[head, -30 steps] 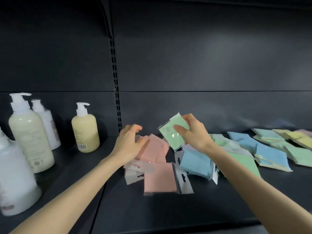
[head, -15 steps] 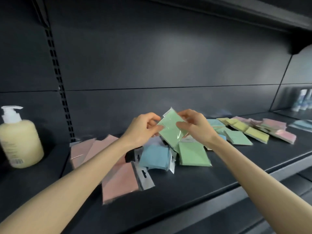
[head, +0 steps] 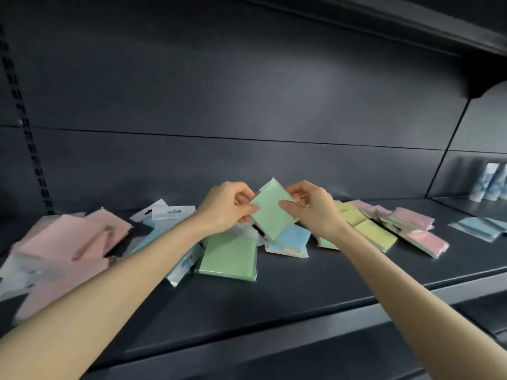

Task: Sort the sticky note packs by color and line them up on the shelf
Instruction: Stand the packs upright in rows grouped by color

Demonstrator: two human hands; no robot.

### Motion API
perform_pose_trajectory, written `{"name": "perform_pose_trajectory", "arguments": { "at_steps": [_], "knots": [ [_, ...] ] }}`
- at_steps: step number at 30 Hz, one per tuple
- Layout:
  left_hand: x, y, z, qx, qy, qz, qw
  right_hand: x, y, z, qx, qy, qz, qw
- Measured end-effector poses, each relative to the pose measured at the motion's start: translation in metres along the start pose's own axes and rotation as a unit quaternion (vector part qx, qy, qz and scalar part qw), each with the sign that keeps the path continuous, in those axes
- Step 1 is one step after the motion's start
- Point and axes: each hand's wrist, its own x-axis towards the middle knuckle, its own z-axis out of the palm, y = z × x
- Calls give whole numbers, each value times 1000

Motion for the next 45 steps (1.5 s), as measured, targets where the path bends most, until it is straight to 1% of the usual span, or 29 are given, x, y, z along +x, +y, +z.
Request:
{"name": "perform_pose_trajectory", "arguments": {
  "at_steps": [3,6,10,14,18,20,24,26,31,34,37,41,45],
  "knots": [
    [10,19,34,21,4,-4,1000,-1,28,-29,1,-4,5,1000],
    [23,35,65,40,-11,-3,999,-1,55,-54,-26,0,11,1000],
    [43,45,99,54,-58,-11,997,6,87,-79,-53,0,25,998],
    [63,43,126,120,-126,-6,985,15,113,-87,-79,-34,45,995],
    [79,42,142,189,-171,29,967,26,134,-89,-116,-67,54,990],
    [87,41,148,206,-180,46,961,30,140,-87,-142,-88,53,985],
    [102,46,153,227,-168,58,958,37,147,-92,-179,-120,42,976],
    [111,53,156,243,-151,64,956,44,151,-106,-196,-113,28,974],
    [136,82,177,251,-102,79,959,60,180,-162,-196,-81,6,977],
    [147,101,205,252,-82,77,961,64,213,-197,-202,-73,-3,977],
    [153,126,246,250,-58,68,964,63,248,-235,-219,-83,-14,972],
    [160,156,299,278,-59,60,957,59,291,-275,-229,-110,-10,967],
    [173,184,334,300,-68,66,949,63,323,-308,-231,-112,-2,967]
  ]
}}
